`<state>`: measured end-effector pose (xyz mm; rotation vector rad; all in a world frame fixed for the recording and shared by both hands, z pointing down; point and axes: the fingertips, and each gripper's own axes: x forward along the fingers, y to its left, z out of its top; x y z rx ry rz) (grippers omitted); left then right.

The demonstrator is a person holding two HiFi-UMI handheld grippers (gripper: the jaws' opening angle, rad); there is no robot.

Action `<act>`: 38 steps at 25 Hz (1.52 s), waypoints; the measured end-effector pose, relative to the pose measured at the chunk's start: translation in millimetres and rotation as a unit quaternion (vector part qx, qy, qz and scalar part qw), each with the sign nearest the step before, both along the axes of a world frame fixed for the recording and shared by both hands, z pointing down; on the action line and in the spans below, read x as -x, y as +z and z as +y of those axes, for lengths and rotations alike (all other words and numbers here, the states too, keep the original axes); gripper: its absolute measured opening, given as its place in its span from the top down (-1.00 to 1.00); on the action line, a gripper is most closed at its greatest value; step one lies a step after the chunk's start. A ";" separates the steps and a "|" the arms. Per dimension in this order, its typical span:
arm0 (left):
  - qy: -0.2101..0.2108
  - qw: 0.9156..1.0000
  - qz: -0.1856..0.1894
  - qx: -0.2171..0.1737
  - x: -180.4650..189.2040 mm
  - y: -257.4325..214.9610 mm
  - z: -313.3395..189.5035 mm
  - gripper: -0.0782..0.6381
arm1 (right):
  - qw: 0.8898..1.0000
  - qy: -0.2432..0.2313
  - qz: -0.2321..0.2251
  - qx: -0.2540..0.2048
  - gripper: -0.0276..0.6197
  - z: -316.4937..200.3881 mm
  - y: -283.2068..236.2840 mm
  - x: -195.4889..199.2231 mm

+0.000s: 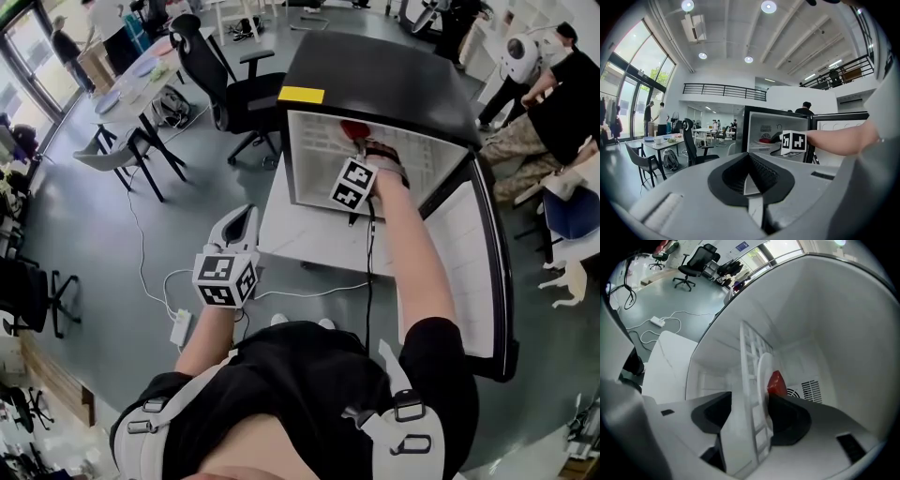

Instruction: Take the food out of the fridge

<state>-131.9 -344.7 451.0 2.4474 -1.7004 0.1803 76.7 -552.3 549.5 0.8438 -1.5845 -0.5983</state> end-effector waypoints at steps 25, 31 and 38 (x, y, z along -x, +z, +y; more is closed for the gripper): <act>0.032 0.999 0.006 -0.002 -21.4 -0.2 -4.2 0.78 | 0.990 -0.047 0.052 -0.123 0.83 39.1 -28.0 0.4; 0.044 0.999 0.009 -0.001 -25.2 1.8 -5.9 0.78 | 0.986 -0.054 0.032 -0.155 0.84 52.8 -33.2 4.4; 0.064 0.998 0.017 -0.006 -33.0 -2.4 -9.8 0.78 | 0.984 -0.063 0.027 -0.167 0.85 75.4 -38.8 5.1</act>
